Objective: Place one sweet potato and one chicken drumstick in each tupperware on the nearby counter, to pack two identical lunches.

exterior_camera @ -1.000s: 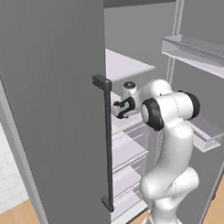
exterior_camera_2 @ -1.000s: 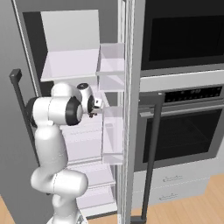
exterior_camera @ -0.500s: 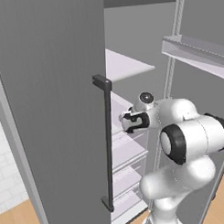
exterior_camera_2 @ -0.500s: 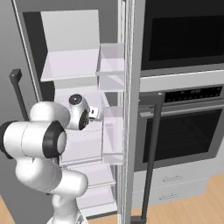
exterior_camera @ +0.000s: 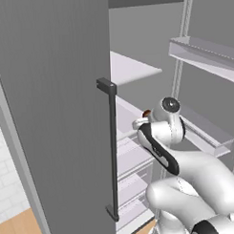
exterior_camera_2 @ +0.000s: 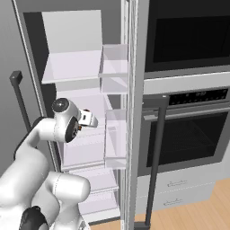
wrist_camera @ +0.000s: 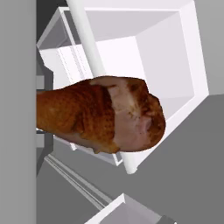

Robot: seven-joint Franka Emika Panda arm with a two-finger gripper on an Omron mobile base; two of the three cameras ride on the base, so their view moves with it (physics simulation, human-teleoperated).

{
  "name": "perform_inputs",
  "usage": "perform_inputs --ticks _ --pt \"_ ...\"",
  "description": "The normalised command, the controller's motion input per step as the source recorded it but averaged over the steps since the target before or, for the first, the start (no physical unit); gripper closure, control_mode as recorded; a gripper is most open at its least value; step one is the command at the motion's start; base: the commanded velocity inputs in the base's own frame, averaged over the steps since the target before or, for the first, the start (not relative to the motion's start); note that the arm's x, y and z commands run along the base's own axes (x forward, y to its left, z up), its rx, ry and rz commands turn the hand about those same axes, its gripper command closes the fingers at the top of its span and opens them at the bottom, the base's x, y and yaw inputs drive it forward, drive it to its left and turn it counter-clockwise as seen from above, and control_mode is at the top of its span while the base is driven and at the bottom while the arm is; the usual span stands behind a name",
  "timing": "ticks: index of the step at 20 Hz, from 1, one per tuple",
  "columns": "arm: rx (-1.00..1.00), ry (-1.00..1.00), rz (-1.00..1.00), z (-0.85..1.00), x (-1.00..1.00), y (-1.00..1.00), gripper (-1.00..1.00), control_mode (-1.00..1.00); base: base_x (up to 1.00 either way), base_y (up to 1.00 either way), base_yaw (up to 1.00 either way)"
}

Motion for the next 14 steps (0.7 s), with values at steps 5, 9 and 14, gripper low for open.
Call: perform_inputs --ticks 5,9,14 --pt "0.00 0.14 0.00 0.83 -1.00 0.00 1.00 -1.00 0.00 0.00 0.00" --pt "0.00 0.06 0.00 0.37 -1.00 0.00 1.00 -1.00 0.00 0.00 0.00" --pt "0.00 0.03 0.00 0.11 -1.00 0.00 1.00 -1.00 0.00 0.00 0.00"
